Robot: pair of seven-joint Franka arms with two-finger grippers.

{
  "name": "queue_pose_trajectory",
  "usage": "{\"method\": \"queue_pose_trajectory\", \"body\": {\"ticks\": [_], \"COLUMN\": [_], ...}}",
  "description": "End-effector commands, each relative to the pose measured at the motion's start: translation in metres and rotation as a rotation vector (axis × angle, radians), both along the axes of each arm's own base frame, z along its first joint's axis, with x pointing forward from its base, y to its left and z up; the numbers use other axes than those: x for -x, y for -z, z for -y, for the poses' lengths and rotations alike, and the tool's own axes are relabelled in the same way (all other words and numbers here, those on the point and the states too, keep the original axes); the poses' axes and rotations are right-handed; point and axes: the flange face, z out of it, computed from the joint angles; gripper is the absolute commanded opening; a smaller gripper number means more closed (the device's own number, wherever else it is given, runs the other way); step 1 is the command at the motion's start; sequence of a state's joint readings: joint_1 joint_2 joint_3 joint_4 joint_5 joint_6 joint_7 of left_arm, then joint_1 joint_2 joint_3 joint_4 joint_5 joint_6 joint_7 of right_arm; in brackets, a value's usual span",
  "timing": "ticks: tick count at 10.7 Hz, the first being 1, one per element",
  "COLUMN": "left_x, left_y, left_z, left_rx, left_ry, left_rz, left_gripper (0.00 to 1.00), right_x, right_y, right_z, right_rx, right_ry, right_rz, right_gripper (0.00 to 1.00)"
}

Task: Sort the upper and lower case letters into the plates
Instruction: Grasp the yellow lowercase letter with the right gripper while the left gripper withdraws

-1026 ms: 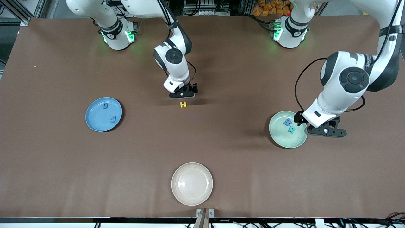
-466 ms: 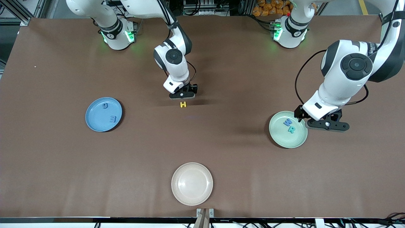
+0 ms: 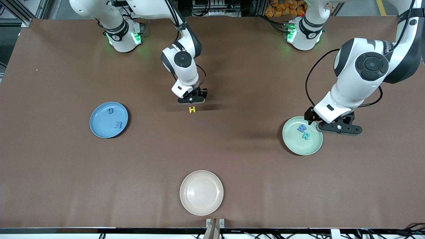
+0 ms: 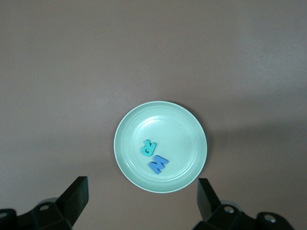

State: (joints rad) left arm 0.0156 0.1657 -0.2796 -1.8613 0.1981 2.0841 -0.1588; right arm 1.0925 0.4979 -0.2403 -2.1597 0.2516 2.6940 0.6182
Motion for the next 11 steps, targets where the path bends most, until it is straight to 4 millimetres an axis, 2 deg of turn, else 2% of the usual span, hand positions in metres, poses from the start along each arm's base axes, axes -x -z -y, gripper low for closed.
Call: {"method": "queue_pose_trajectory", "body": {"ticks": [1,5,8,10,11], "left_x": [0.004,0.007,0.012,0.017,0.018], "left_y": [-0.004,-0.009,-0.034,-0.053,-0.061], "left_z": [0.001,0.008,0.01,0.01,0.011], "left_rx": [0.017,0.023,0.062,0.077,0.095], "left_ry": [0.0,0.006,-0.014,-0.025,-0.034], "left_rz": [-0.011,-0.003,0.029,0.035,0.036], "left_gripper": [1.0,1.0,1.0,1.0,1.0], "right_x": [0.001,0.004,0.004,0.004,0.004], "right_y": [0.006,0.004,0.004,0.004,0.004], "right_z": [-0.002,0.0,0.001,0.001,0.001], "right_rx": [0.01,0.04,0.043,0.043,0.043], "right_ry": [-0.01,-0.048,-0.048,-0.048,-0.048], "right_rz": [-0.008,-0.05,-0.054,-0.054,-0.054], "right_gripper": [0.57,0.57,0.56,0.44,0.42]}}
